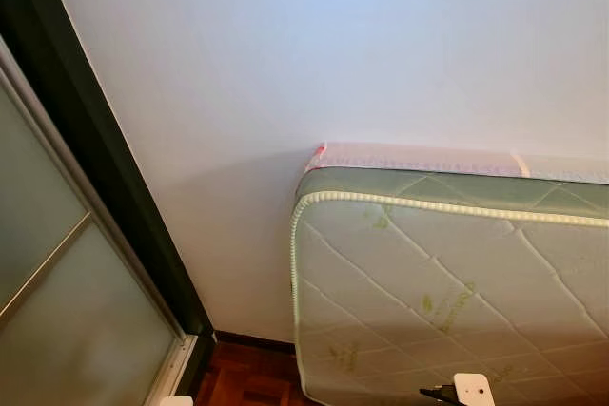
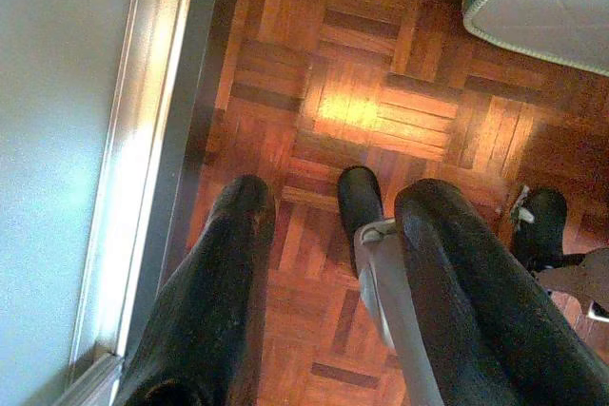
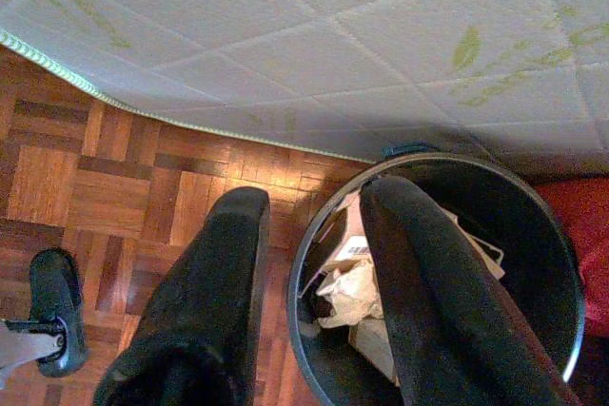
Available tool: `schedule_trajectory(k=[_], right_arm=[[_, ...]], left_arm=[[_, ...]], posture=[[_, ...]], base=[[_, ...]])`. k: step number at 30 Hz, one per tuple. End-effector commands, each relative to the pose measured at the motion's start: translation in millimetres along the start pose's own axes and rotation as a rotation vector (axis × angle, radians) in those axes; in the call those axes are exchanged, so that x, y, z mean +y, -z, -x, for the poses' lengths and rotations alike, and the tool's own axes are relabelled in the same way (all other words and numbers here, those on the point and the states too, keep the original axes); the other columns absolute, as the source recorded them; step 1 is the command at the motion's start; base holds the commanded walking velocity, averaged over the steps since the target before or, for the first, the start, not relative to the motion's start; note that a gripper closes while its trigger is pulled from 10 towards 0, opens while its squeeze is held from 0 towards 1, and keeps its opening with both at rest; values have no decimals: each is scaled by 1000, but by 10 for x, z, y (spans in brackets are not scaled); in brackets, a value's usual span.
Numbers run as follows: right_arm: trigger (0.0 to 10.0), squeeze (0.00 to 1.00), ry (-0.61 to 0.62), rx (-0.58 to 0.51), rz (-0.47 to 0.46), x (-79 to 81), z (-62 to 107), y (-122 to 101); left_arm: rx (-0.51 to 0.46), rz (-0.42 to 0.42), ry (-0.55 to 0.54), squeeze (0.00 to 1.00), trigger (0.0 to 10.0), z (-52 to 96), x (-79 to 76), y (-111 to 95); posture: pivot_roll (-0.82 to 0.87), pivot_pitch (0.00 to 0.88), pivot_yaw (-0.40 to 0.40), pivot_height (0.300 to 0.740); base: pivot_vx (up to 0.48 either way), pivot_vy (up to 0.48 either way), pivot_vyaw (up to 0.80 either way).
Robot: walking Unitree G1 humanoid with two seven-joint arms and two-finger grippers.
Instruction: Clean up the room
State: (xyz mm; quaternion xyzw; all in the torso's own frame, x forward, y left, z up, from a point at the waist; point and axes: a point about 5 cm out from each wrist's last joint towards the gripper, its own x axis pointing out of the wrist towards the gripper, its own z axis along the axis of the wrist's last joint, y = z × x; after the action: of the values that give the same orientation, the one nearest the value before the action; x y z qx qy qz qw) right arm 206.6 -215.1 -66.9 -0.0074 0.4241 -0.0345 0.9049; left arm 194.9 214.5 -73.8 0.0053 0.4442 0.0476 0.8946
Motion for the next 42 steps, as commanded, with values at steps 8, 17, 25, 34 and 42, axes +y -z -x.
schedule_trajectory(k=[8, 17, 25, 34, 42], right_arm=[[10000, 0, -91, 73, -210, 219, -38, -34], [10000, 0, -108, 76, -152, 268, -30, 18], [10000, 0, -108, 76, -152, 268, -30, 18], [10000, 0, -100, 72, -177, 239, -28, 18], [10000, 0, -101, 75, -198, 233, -29, 11]], left_arm=[[-2, -33, 84, 0, 10000, -29, 22, -214], [-6, -6, 78, 0, 10000, -31, 19, -226], [-6, -6, 78, 0, 10000, -31, 19, -226], [-23, 3, 61, 0, 10000, -37, 21, -274], [-25, -11, 60, 0, 10000, -39, 27, -301]], posture=[[-13, 0, -3, 740], [5, 0, -24, 740], [5, 0, -24, 740], [33, 0, -25, 740], [34, 0, -22, 740]], base=[[0, 0, 0], [0, 0, 0], [0, 0, 0], [0, 0, 0], [0, 0, 0]])
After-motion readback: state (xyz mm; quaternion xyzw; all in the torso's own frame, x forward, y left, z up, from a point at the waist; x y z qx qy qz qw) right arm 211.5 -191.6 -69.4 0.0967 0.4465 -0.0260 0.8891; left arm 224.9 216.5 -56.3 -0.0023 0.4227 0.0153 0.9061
